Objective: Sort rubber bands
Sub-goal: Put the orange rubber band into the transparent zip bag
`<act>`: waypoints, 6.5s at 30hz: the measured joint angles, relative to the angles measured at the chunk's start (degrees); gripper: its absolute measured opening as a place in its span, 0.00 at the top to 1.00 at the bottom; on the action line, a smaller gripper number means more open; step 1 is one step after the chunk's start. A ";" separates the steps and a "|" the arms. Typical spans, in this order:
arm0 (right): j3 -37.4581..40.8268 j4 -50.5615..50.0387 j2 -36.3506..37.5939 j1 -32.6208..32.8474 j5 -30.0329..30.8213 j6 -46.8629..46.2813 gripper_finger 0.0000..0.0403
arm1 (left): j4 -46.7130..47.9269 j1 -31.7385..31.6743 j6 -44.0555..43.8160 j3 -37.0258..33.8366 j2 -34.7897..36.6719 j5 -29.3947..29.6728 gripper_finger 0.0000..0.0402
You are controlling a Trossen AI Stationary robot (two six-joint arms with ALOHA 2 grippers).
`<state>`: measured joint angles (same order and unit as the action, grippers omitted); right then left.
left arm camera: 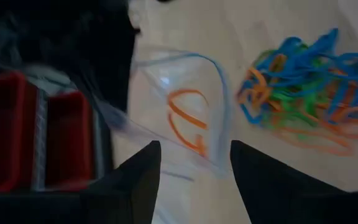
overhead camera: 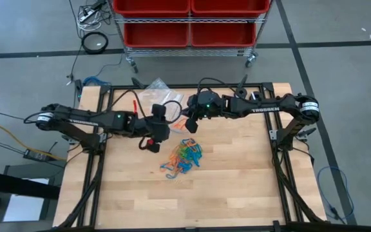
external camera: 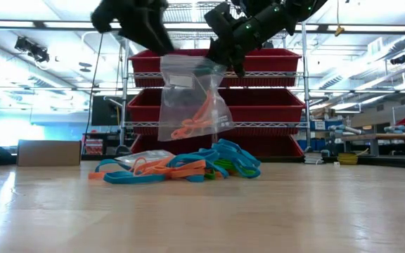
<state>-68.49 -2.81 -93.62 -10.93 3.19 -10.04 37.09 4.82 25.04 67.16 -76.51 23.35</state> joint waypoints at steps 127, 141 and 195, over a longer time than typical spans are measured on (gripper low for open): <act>0.00 0.18 0.02 -1.41 -3.44 -0.36 1.00 | 3.62 -4.26 -2.98 4.51 1.01 -16.93 0.51; 0.00 0.15 0.02 -1.41 -3.92 -0.26 1.00 | -21.00 5.91 -16.79 -23.12 0.79 -27.89 0.58; 0.00 0.55 0.02 -1.02 -3.68 0.13 1.00 | -20.45 2.32 -8.77 -14.34 -2.54 -22.27 1.00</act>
<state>-68.49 -2.26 -93.60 -11.95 -0.49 -9.91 16.64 7.14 16.27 52.81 -79.05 1.08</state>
